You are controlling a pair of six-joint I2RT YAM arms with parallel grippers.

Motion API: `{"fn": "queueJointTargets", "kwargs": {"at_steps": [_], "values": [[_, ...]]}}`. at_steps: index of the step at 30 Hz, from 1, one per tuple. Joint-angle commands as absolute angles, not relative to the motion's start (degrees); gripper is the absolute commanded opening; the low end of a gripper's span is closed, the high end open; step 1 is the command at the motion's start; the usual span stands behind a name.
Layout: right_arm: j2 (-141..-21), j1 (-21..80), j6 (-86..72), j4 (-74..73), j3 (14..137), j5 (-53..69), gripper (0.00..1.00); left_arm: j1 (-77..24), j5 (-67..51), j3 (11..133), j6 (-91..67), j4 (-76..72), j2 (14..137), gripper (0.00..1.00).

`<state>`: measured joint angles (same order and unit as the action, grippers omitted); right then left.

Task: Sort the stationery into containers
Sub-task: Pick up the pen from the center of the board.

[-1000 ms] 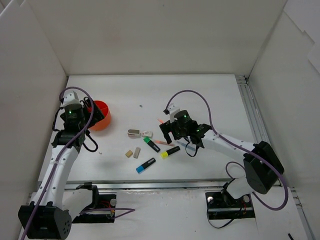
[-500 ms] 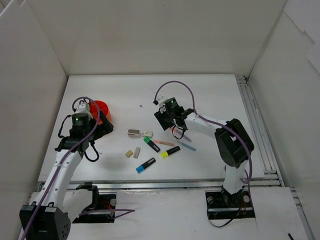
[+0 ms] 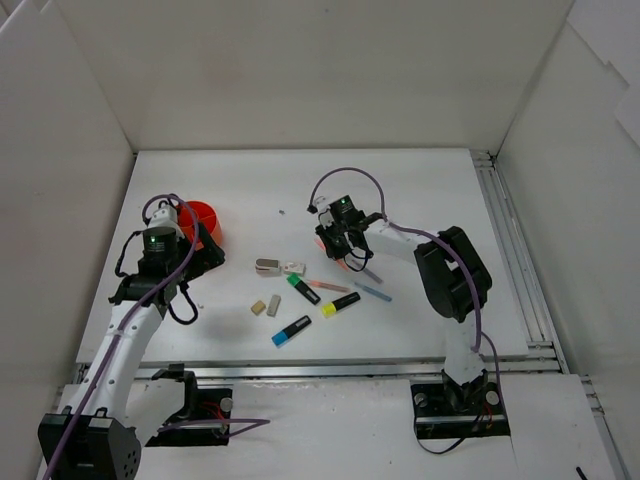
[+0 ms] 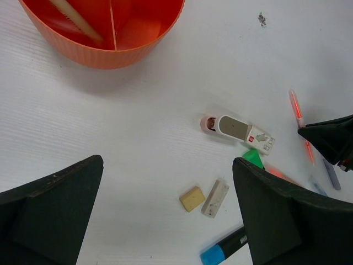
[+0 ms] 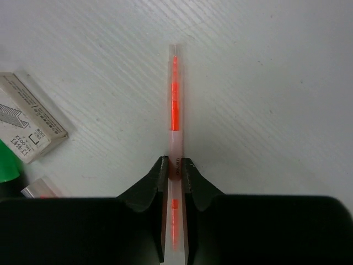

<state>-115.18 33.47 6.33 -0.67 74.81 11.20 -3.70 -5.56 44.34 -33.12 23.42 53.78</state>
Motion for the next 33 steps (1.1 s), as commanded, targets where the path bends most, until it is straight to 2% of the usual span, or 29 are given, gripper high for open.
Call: {"fn": "queueJointTargets", "kwargs": {"at_steps": [1,4,11,17,20,28,32,33], "values": [[-115.05,34.10,5.10,-1.32,76.90,13.62,0.05,-3.87,-5.62,47.55,-32.52,20.66,53.96,1.00],[-113.21,34.63,4.05,-0.35,76.12,16.43,0.00,-3.87,-7.29,47.64,-32.61,19.60,54.58,0.99],[-101.28,36.65,3.34,8.34,70.77,17.66,0.00,-4.39,-14.14,47.72,-32.96,15.66,54.93,1.00],[-92.92,40.25,-5.08,24.41,61.54,26.36,0.00,-6.32,-22.93,46.50,-37.17,7.41,55.99,1.00],[-91.33,42.53,-9.40,33.20,58.80,27.77,0.00,-7.90,-23.55,45.88,-39.02,3.88,55.72,1.00],[-91.14,48.42,-12.56,36.21,61.08,26.98,0.00,-12.12,-19.87,45.00,-40.43,-1.32,54.40,0.99],[-90.97,50.10,-13.97,38.75,61.08,24.35,0.00,-12.66,-19.69,44.39,-40.52,-1.67,54.23,0.88],[-90.97,50.45,-14.06,39.11,61.08,23.91,0.00,-13.18,-19.60,44.21,-40.34,-1.76,54.23,0.80]]}}
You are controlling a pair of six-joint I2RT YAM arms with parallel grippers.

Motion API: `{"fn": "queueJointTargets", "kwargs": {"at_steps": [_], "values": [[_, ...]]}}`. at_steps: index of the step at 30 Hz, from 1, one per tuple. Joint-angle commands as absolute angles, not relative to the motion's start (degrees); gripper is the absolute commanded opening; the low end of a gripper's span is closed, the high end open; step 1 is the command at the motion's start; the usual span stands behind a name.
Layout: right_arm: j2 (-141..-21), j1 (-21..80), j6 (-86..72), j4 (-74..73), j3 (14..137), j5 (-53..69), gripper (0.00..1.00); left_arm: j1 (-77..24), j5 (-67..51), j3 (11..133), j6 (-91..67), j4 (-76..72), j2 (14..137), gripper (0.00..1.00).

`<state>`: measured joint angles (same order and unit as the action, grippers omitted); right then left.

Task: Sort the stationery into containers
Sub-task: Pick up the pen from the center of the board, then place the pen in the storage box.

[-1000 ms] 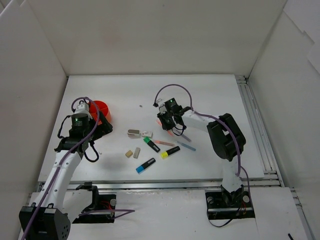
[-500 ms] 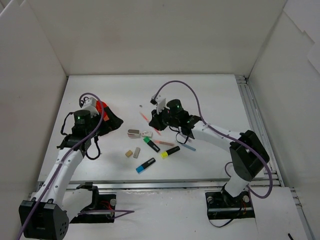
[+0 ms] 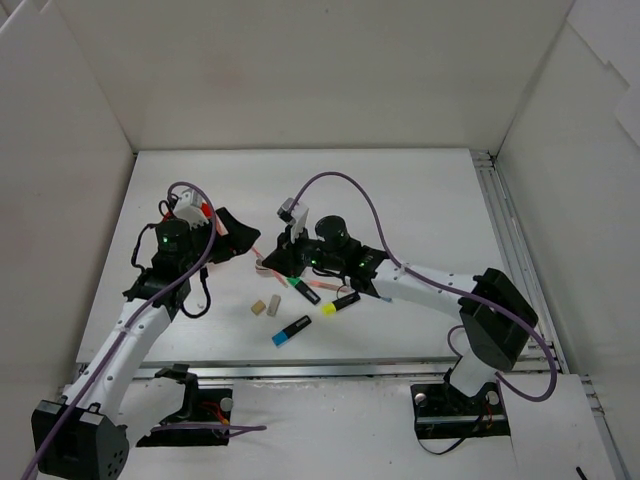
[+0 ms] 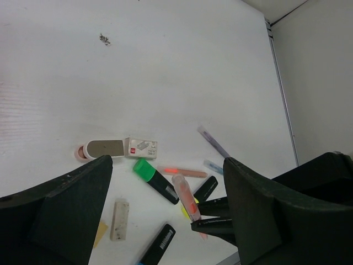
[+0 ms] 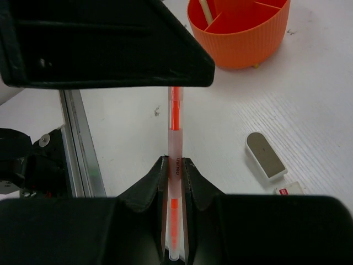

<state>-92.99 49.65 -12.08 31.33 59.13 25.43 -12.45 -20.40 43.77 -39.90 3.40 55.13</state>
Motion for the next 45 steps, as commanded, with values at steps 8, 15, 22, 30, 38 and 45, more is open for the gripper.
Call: {"fn": "queueJointTargets", "kwargs": {"at_steps": [8,15,22,30,38,45], "values": [[-93.42,52.38,-14.07,39.55,64.77,18.46,0.00,-15.12,-19.69,43.42,-39.64,-3.69,53.88,0.23],[-94.66,52.73,-14.15,39.46,66.45,16.88,0.24,-15.12,-15.76,44.73,-38.24,-1.06,53.26,0.00],[-88.87,52.04,-10.11,37.10,61.27,12.75,0.98,-13.20,-1.24,48.60,-31.30,3.34,51.07,0.00],[-80.34,45.62,-7.75,29.01,52.74,7.92,0.98,-4.58,11.48,48.43,-24.70,-4.39,50.01,0.00],[-76.38,42.37,-4.05,22.51,51.24,2.65,0.98,3.07,14.50,47.98,-23.47,-14.85,57.21,0.00],[-75.15,40.17,-4.13,19.78,50.10,0.18,0.98,5.00,19.60,46.76,-23.38,-24.41,65.11,0.00]]}}
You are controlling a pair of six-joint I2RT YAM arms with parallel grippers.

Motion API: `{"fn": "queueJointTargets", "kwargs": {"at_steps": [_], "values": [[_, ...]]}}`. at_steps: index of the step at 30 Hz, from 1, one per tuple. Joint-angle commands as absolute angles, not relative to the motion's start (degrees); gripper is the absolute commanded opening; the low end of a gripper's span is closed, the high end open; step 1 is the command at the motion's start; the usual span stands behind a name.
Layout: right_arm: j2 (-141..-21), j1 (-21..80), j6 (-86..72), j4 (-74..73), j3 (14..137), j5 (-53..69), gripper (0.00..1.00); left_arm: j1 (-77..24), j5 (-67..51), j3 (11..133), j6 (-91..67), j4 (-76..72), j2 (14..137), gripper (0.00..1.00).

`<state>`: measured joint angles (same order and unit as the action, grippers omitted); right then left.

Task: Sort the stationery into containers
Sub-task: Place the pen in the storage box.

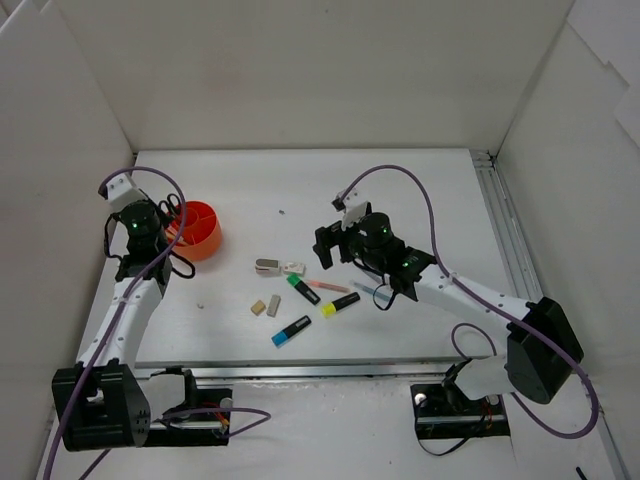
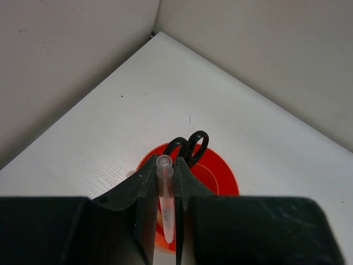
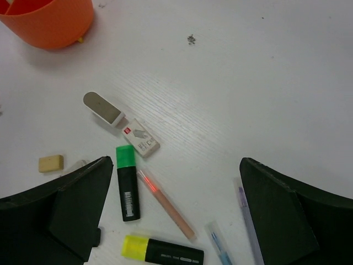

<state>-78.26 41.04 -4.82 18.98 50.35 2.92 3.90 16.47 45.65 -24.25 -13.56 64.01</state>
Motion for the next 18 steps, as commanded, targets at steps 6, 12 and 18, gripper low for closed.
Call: {"fn": "queueJointTargets", "kwargs": {"at_steps": [6,12,18], "values": [[-74.09,37.62,-4.92,19.34,48.25,-1.58,0.98,5.01,19.51,47.11,-23.20,-29.00,70.39,0.00],[-73.48,36.30,-5.27,19.34,46.85,-3.43,0.98,5.01,21.62,47.29,-24.43,-28.22,73.30,0.00],[-75.67,33.84,-4.13,16.80,46.93,-3.96,0.98,5.01,22.94,45.44,-28.83,-24.35,71.99,0.36]]}}
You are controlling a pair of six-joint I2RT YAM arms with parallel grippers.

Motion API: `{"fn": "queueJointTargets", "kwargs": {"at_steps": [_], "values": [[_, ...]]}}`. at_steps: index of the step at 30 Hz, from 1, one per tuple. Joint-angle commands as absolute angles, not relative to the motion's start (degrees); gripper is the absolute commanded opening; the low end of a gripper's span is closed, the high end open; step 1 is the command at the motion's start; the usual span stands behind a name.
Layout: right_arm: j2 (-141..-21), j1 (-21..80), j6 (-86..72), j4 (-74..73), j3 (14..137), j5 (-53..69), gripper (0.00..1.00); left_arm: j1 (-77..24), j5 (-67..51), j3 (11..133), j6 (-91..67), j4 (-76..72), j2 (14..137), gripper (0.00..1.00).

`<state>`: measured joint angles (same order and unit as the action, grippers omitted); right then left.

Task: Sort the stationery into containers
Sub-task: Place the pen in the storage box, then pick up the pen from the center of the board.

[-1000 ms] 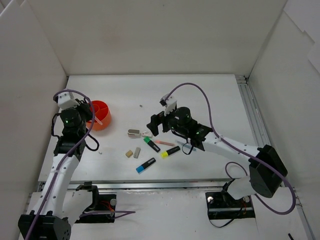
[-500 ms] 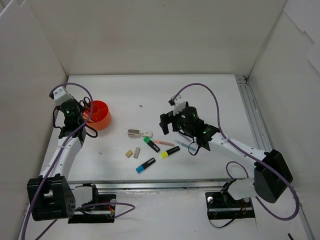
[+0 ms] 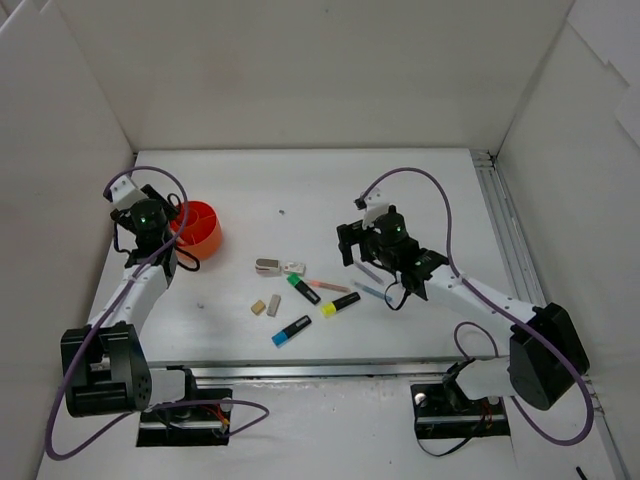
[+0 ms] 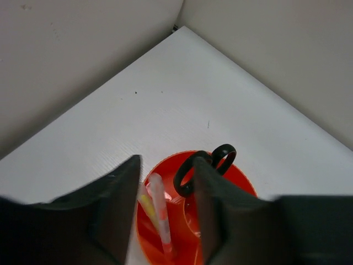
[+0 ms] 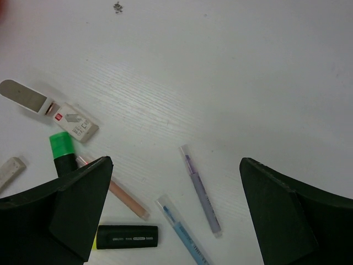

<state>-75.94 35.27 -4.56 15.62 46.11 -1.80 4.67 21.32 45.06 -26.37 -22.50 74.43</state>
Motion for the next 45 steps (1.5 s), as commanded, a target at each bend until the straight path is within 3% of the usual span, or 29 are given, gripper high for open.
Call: {"fn": "queueJointTargets", "kwargs": {"at_steps": [1,5,7,8,13,17,27,28,32,34,40,45], "values": [[-76.02,33.49,-4.22,16.09,47.37,-4.04,0.98,5.01,22.94,45.09,-29.44,-23.82,71.63,0.53],[-78.83,31.82,-4.75,11.01,49.04,-4.40,0.98,5.01,21.89,45.26,-29.88,-18.92,67.86,0.77],[-80.15,30.76,-4.83,8.89,50.35,-4.13,0.98,5.01,21.27,46.31,-30.14,-16.10,66.37,0.96],[-81.64,30.41,-5.18,7.05,50.71,-4.30,0.98,5.01,20.14,46.75,-30.32,-12.69,64.97,0.99],[-86.39,29.09,-7.55,2.29,52.64,-2.99,0.96,5.01,11.89,53.51,-30.41,1.82,61.44,1.00],[-89.90,27.52,-8.87,0.36,53.96,-0.44,0.88,5.01,5.64,55.28,-30.67,10.27,59.07,1.00],[-98.87,26.72,-12.92,-4.13,57.65,0.53,0.72,5.01,1.93,49.92,-30.41,10.99,47.73,1.00],[-99.75,26.72,-13.09,-4.48,57.74,0.27,0.68,5.01,2.02,49.75,-30.41,11.07,46.59,0.99],[-100.28,27.77,-14.06,-4.75,57.57,-3.34,0.26,5.01,1.93,49.57,-30.50,11.42,45.00,1.00],[-99.59,28.65,-13.54,-4.66,57.74,-3.95,0.16,5.01,0.71,49.66,-30.32,11.51,44.91,0.99],[-94.41,30.23,-7.92,-4.04,59.76,-5.62,0.02,3.96,-8.43,49.14,-31.81,9.94,47.28,1.00],[-88.43,32.34,-1.67,-1.33,60.65,-1.61,0.00,1.94,-19.91,47.99,-33.92,5.37,51.58,0.99]]}}
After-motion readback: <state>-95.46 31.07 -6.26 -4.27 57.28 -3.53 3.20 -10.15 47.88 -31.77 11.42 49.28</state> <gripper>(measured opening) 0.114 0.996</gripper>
